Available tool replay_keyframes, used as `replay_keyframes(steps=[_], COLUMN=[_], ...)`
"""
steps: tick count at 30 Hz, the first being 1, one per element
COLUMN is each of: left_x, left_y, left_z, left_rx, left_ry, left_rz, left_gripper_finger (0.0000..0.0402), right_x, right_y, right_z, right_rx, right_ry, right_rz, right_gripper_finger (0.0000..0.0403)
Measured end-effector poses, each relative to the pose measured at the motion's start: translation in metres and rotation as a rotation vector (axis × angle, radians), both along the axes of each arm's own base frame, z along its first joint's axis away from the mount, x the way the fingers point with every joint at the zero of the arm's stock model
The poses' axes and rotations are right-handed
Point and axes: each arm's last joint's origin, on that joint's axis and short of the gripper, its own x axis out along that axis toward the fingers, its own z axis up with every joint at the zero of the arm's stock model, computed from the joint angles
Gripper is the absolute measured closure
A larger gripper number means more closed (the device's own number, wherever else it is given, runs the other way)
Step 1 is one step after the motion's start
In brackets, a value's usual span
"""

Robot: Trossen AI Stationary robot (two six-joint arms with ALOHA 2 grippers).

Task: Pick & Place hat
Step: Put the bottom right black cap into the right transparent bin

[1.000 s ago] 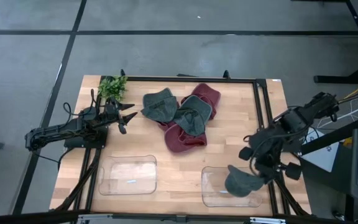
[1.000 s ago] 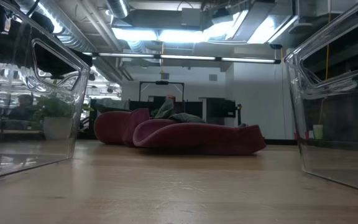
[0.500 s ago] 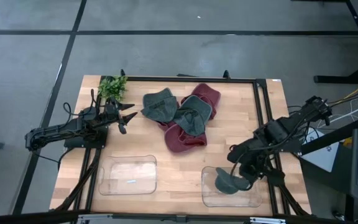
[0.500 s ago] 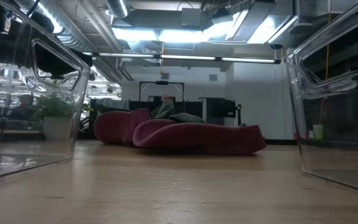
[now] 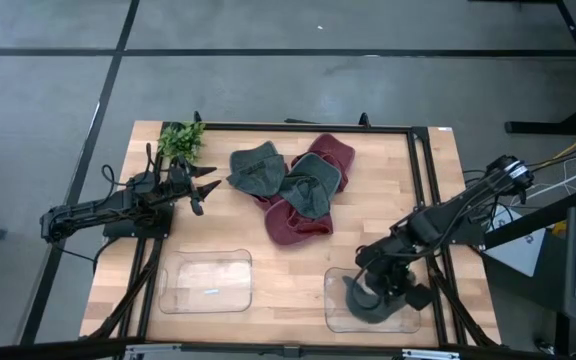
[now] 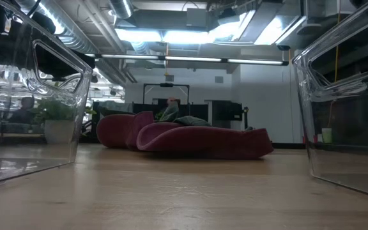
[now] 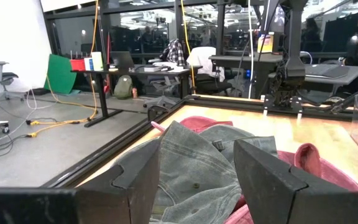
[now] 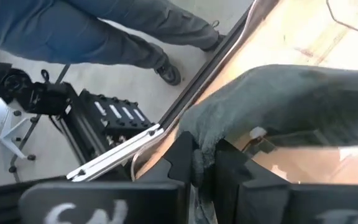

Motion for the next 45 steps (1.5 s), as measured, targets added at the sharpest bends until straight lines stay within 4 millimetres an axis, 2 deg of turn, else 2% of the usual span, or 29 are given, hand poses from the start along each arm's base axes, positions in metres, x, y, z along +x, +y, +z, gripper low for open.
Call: replay_keyframes(steps=[3,9,14,21,24,34,39,45], left_x=[0.0,0.0,0.0,0.0,0.0,0.0,0.0,0.0], left_y=[0.0,0.0,0.0,0.0,0.0,0.0,0.0,0.0], left_z=[0.0,0.0,0.0,0.0,0.0,0.0,0.0,0.0], left_rx=[0.0,0.0,0.0,0.0,0.0,0.0,0.0,0.0], left_ry=[0.0,0.0,0.0,0.0,0.0,0.0,0.0,0.0], left_rz=[0.0,0.0,0.0,0.0,0.001,0.0,0.0,0.0], left_gripper_finger=[0.0203,0.0203,0.0203,0.0203,0.0203,0.0203,0.0203,0.0203], right_x=[0.003,0.008,0.012,0.01,0.006,0.004,0.004,0.003], right_y=[0.002,0.006,0.009,0.009,0.007,0.006,0.005,0.002], right_z=[-0.006,-0.006,0.004,0.009,0.007,0.005,0.003,-0.011], right_rx=[0.032,0.122,0.177,0.2,0.182,0.165,0.128,0.052], right_ry=[-0.011,-0.061,-0.103,-0.097,-0.053,-0.041,-0.042,-0.04], right_rz=[-0.023,0.002,0.01,0.026,0.032,0.044,0.028,-0.02], right_gripper_finger=[0.0366,0.0363,0.0369,0.0359,0.037,0.0355,0.0362,0.0344])
